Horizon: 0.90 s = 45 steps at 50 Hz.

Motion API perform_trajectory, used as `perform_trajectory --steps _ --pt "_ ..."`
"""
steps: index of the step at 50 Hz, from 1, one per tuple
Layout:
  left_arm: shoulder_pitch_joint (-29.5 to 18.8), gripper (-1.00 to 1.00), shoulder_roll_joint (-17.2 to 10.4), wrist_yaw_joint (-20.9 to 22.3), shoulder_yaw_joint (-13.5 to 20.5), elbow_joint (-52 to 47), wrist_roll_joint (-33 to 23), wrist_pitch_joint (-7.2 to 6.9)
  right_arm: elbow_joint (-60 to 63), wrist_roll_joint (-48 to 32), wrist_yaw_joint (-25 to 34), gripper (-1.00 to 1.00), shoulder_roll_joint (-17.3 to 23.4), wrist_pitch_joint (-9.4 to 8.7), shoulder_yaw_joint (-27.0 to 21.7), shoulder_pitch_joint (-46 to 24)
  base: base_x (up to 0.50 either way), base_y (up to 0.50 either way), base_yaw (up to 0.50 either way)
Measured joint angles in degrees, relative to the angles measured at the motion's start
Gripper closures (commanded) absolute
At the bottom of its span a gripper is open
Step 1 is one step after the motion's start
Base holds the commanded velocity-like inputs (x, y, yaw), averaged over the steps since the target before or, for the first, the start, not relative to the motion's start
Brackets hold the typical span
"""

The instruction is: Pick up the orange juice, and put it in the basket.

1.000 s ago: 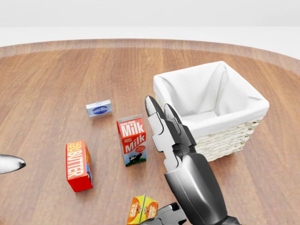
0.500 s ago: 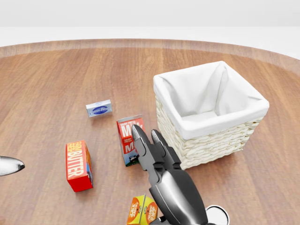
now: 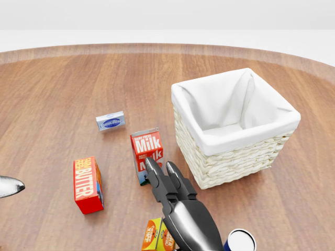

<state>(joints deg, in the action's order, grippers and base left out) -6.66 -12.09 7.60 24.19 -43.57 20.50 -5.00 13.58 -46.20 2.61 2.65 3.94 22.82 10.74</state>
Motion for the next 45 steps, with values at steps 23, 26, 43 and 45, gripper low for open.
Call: perform_trajectory --steps 23,26,43,45 --pt "-0.4 -1.00 0.0 0.0 -0.5 1.5 -0.4 0.00 -10.3 0.9 -3.0 -1.00 -1.1 1.06 -1.7 -1.2 0.00 0.00 0.00" --pt "-0.4 -1.00 0.0 0.0 -0.6 1.6 -0.4 0.00 -11.4 0.9 -3.3 -1.00 -1.2 1.06 -1.8 -1.5 0.00 0.00 0.00" --pt "-0.5 -1.00 0.0 0.0 -1.0 2.8 -0.8 0.00 -18.1 0.8 -5.0 -1.00 -2.4 1.06 -2.5 -3.6 0.00 0.00 0.00" --pt "-0.5 -1.00 0.0 0.0 -1.1 3.2 -0.9 0.00 -18.8 0.7 -5.2 -1.00 -2.6 1.06 -2.6 -3.8 0.00 0.00 0.00"
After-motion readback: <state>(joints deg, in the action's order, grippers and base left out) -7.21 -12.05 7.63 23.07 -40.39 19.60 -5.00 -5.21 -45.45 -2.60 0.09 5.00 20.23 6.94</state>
